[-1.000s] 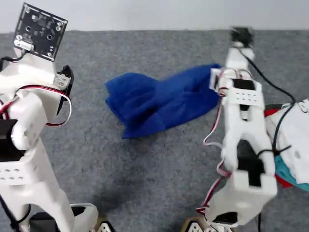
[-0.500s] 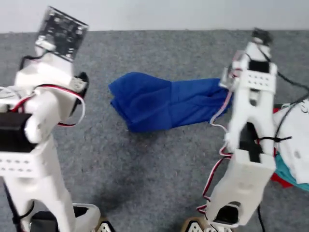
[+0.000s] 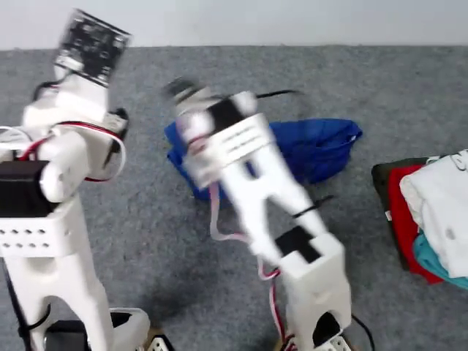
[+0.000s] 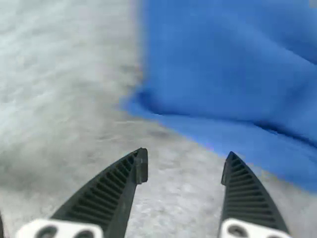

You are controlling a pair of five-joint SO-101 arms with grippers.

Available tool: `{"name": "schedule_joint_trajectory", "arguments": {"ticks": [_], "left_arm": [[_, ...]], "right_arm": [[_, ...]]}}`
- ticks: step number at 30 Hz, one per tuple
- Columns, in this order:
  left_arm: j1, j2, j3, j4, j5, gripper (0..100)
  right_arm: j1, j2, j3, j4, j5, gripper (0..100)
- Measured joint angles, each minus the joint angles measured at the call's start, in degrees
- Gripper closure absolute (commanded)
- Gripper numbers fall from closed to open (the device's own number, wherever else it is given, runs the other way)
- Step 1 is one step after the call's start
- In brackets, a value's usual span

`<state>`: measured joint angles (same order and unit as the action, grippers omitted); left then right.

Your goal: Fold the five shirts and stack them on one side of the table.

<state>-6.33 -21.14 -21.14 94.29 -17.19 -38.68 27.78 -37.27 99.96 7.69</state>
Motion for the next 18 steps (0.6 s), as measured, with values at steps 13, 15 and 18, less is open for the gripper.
{"name": "schedule_joint_trajectory", "arguments": {"ticks": [13,15,18], "left_arm": [[-6.4,0.0,0.0,-2.7,4.0,89],[-6.4,0.0,0.0,-2.7,4.0,89],[-6.4,0.0,0.0,-2.7,4.0,89]], "right_arm": [[-6.9,13.2,0.2,-3.9,1.3,74.9],[-6.6,15.4,0.2,-5.4,1.3,74.9],[-4.3,18.4,0.2,-8.4,1.3,75.0]]}}
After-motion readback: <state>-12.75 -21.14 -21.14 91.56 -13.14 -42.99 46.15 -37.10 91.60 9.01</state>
